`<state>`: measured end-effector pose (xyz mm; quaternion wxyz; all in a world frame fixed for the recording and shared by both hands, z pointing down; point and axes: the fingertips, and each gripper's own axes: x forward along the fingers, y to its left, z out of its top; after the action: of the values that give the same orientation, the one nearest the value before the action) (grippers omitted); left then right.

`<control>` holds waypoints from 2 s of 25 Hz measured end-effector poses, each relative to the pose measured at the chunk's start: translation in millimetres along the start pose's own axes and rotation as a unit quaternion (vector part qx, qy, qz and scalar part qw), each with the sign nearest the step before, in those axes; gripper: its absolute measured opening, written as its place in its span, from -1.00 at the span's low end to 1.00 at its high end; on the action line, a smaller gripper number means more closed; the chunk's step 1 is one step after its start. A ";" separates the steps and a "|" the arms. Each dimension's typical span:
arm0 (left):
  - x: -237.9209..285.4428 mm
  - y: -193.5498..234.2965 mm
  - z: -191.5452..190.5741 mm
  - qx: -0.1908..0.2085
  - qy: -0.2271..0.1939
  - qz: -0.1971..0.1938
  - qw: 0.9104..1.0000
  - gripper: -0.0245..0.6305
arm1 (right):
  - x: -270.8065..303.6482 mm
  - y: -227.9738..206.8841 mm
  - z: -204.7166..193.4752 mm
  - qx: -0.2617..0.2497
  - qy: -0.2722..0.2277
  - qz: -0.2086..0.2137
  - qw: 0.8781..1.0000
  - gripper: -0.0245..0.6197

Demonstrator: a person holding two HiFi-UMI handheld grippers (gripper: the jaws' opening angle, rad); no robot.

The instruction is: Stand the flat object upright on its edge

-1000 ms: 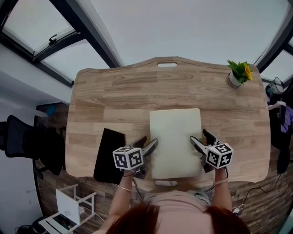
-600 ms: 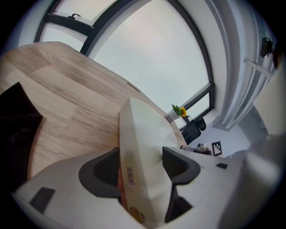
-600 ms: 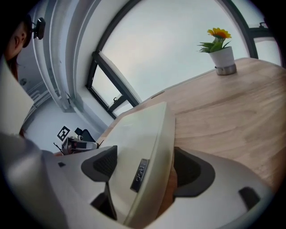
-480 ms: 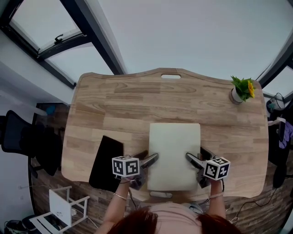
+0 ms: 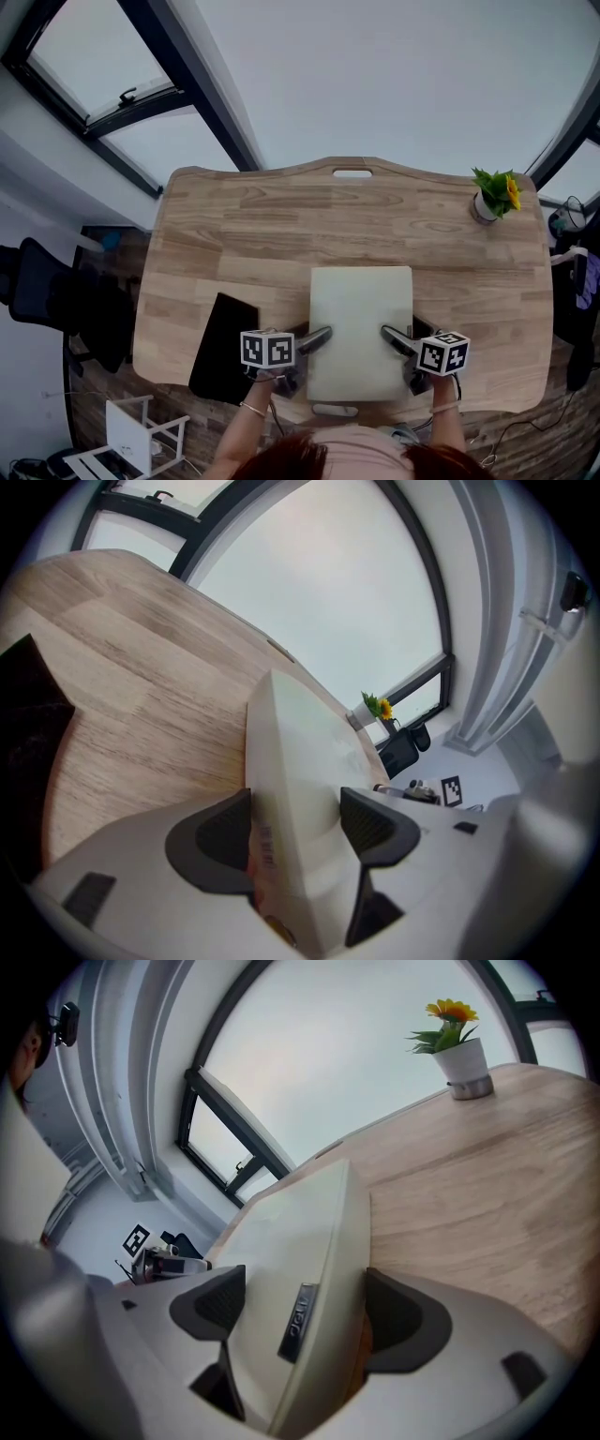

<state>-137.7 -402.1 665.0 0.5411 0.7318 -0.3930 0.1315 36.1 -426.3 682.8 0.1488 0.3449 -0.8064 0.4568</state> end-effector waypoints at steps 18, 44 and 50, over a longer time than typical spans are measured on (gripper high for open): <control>-17.4 -37.7 9.8 0.068 -0.034 0.024 0.997 -0.09 | -42.2 25.1 13.3 -0.052 -0.066 -0.036 0.996 0.25; -76.9 -100.5 9.0 0.188 -0.141 0.011 0.972 -0.09 | -107.6 89.9 34.1 -0.227 -0.169 -0.062 0.957 0.20; -83.1 -110.1 11.7 0.214 -0.157 0.015 0.964 -0.09 | -116.2 97.8 39.9 -0.260 -0.183 -0.075 0.945 0.19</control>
<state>-116.1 -365.0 533.4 0.3014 0.8359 -0.4468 0.1043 54.8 -377.2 534.8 0.1167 0.4316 -0.8822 0.1474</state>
